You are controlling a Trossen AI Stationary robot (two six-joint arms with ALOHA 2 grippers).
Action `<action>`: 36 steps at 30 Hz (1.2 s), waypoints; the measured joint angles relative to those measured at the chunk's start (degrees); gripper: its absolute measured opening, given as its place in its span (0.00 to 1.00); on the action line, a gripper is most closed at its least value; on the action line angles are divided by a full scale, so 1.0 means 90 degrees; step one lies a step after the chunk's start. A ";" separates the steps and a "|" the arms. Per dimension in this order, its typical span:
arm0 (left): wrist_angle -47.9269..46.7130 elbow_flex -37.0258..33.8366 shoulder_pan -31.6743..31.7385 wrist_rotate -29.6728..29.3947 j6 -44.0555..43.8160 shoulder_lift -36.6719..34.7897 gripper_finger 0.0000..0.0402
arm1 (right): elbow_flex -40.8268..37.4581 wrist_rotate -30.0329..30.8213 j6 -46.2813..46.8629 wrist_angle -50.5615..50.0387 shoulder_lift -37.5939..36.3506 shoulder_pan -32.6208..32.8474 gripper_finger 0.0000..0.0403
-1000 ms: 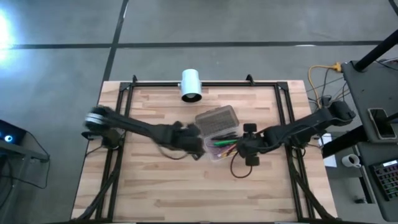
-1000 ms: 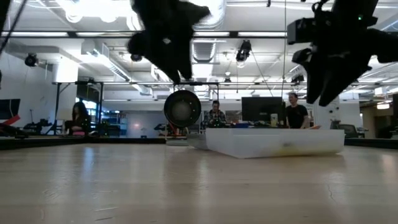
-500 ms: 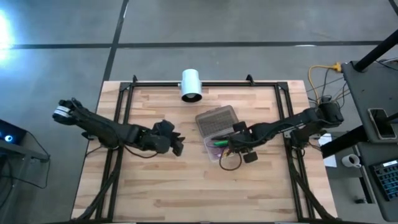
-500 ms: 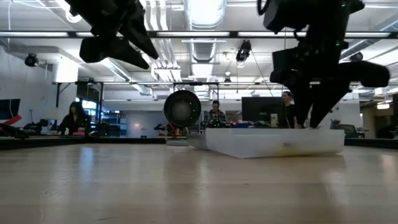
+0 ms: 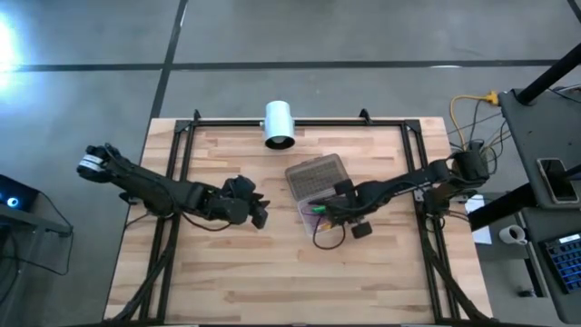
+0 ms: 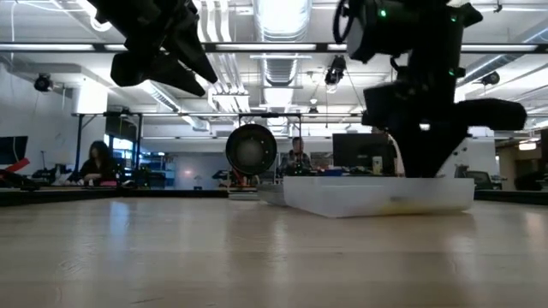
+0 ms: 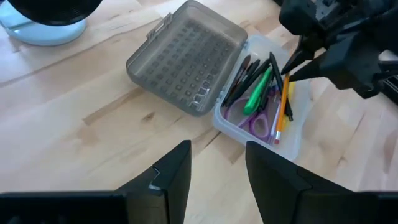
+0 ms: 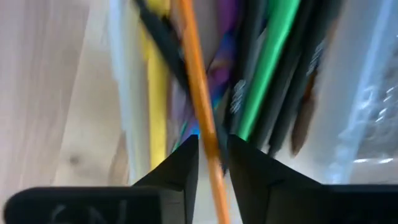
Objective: Pick & place school supplies into a supply box
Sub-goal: Adjust the yellow pencil in the supply box, then return to Home Position
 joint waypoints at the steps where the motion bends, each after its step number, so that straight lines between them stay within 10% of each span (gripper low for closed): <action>1: 0.0002 -0.0006 0.0000 0.0000 -0.0001 0.0000 0.34 | 0.0076 0.0006 -0.0003 0.0026 0.0010 -0.0002 0.18; 17: 0.0009 0.0025 0.0000 0.0013 -0.0001 0.0002 0.34 | 0.0490 0.0751 0.0012 -0.0194 -0.0097 -0.0301 0.13; 36: 0.0941 0.0096 0.0179 0.0578 0.2282 -0.0153 0.34 | 0.0682 0.1519 0.3545 -0.0596 -0.4238 -0.0109 0.18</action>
